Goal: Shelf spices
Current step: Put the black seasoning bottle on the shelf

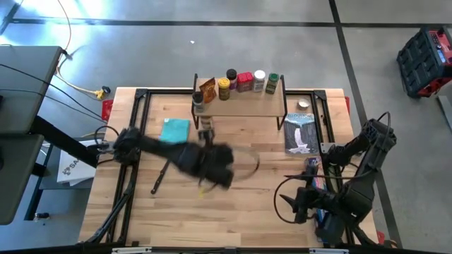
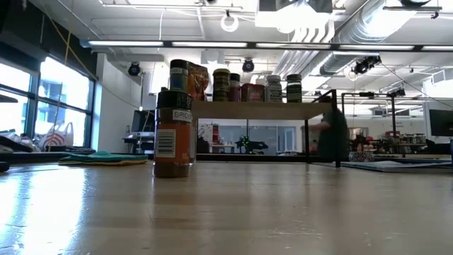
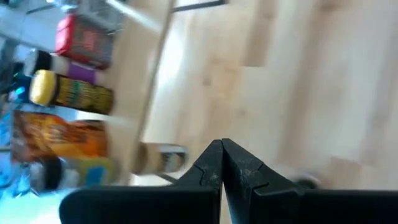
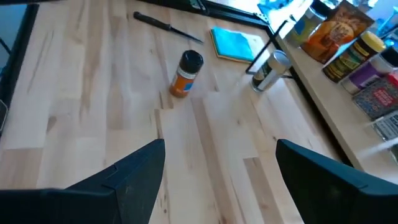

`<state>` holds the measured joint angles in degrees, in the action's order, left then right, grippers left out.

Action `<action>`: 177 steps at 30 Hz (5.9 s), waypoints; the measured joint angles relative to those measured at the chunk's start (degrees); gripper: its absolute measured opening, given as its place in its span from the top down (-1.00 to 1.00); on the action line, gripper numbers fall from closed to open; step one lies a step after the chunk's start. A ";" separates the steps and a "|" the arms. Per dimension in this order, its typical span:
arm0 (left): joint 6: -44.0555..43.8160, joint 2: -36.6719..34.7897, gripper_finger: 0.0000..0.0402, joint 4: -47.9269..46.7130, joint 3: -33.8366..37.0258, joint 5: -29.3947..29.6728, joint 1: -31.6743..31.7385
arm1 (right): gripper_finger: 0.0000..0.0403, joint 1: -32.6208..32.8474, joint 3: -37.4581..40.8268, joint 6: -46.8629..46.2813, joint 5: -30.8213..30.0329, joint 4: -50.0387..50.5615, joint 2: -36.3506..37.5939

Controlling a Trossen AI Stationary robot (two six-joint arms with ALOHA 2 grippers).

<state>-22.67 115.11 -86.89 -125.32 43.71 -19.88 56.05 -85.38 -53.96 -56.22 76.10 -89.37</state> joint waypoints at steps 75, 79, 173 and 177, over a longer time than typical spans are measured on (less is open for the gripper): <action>-19.20 -3.78 0.08 59.25 47.37 9.60 -6.94 | -0.50 -16.05 38.80 36.31 26.47 -75.66 10.68; -1.62 -3.86 0.08 64.69 43.36 3.78 -5.75 | -0.50 -13.40 38.77 36.09 18.56 -74.92 14.18; -5.74 -20.37 -0.62 74.36 63.76 7.70 -14.52 | 0.05 -52.04 24.21 59.57 41.00 -77.04 12.28; -6.24 -20.37 -0.62 74.16 63.76 7.90 -15.04 | 0.05 -62.52 17.98 65.60 49.68 -72.48 11.37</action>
<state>-28.91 94.74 -12.73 -61.56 51.61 -34.92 -6.47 -67.40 11.64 -6.54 3.62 -78.00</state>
